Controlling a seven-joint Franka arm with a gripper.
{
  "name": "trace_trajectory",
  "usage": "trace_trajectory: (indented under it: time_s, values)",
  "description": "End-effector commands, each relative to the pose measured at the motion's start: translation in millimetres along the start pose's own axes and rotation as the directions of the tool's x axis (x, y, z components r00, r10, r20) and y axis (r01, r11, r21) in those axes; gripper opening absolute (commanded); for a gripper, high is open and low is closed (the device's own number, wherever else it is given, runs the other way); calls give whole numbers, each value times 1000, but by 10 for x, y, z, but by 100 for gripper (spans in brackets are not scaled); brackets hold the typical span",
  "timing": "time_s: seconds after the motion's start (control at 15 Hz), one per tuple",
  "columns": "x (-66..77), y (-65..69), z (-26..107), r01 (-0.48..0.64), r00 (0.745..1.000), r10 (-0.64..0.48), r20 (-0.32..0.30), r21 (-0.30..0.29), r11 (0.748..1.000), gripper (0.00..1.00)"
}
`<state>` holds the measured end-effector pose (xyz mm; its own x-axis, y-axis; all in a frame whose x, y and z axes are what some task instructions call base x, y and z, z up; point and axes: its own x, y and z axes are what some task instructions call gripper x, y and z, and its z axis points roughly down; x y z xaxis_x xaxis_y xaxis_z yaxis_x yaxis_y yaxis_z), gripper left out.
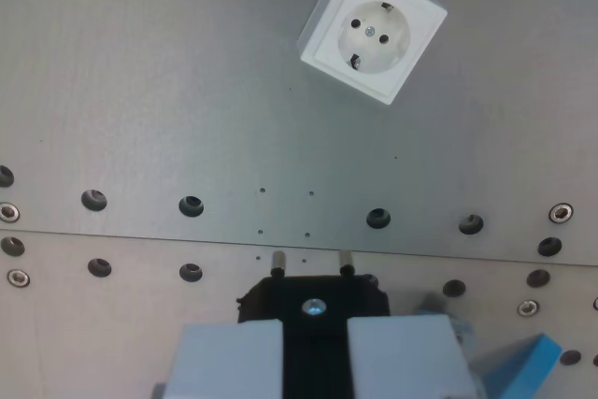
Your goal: Move above the white socket
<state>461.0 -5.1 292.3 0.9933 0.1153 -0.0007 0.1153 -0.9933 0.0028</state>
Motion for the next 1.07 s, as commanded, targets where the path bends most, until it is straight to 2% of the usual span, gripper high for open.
trace_trajectory:
  time_s: [0.07, 0.6, 1.07]
  values:
    - [-1, 1, 0, 0, 1000, 0, 0, 0, 1000, 0]
    - [1, 4, 16, -17, 1000, 17, -1, -1, 1000, 0]
    - [10, 28, 103, -72, 997, 72, -19, -3, 997, 0]
